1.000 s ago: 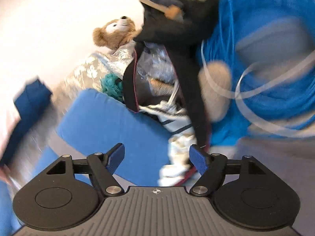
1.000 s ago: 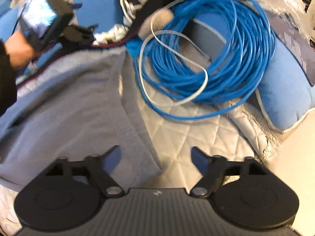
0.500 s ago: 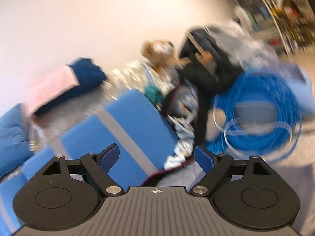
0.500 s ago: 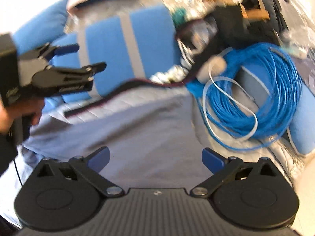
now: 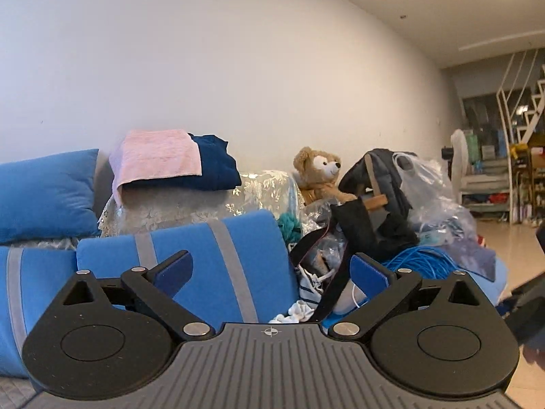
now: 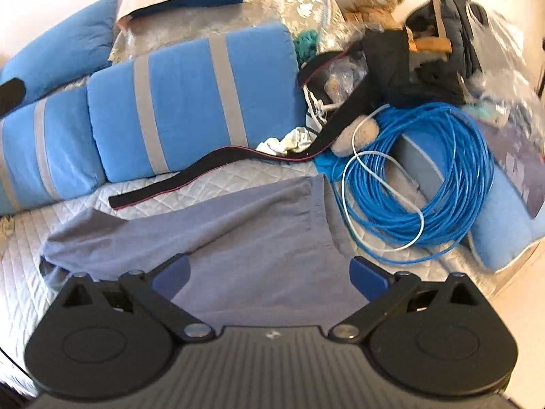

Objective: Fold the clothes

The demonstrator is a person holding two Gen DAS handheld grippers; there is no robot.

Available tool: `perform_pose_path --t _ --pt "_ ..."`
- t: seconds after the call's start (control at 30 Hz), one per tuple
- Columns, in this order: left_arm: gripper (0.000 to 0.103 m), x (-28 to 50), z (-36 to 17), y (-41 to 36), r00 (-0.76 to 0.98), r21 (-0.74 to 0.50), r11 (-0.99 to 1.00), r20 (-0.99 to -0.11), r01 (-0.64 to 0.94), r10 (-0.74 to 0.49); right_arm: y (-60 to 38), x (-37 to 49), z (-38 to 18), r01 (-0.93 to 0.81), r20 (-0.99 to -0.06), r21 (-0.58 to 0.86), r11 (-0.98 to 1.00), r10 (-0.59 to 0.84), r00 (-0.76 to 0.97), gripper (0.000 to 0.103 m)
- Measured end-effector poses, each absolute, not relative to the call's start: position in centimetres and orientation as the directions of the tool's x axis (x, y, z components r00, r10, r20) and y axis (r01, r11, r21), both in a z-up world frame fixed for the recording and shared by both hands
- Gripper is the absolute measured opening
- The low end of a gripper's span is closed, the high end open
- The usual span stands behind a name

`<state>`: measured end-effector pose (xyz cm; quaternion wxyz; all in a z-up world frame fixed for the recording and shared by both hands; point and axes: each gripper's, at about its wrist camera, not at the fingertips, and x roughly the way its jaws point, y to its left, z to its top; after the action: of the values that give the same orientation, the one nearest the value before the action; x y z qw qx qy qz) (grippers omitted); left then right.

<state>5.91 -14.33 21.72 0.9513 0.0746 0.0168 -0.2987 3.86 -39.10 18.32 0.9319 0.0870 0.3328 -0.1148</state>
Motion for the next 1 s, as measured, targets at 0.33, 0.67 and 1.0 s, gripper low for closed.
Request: perform_pose_path --t 0.33,0.67,1.0 --pt "0.102 6.5 15.0 -12.1 0.805 0.160 0.792 -0.199 0.589 -0.559 -38.6 3.4 16.9 0.226 -0.608 0.024 0.974 -0.165 0.777 0.103" --pt "0.101 7.5 7.4 -8.8 0.823 0.125 0.828 -0.263 0.546 -0.503 -39.0 8.2 14.5 0.126 -0.440 -0.068 0.990 -0.143 0.886 0.103" --pt "0.102 6.3 7.8 -9.3 0.818 0.139 0.818 -0.255 0.558 -0.515 -40.3 14.0 12.1 0.029 -0.314 -0.169 0.985 -0.082 0.946 0.103"
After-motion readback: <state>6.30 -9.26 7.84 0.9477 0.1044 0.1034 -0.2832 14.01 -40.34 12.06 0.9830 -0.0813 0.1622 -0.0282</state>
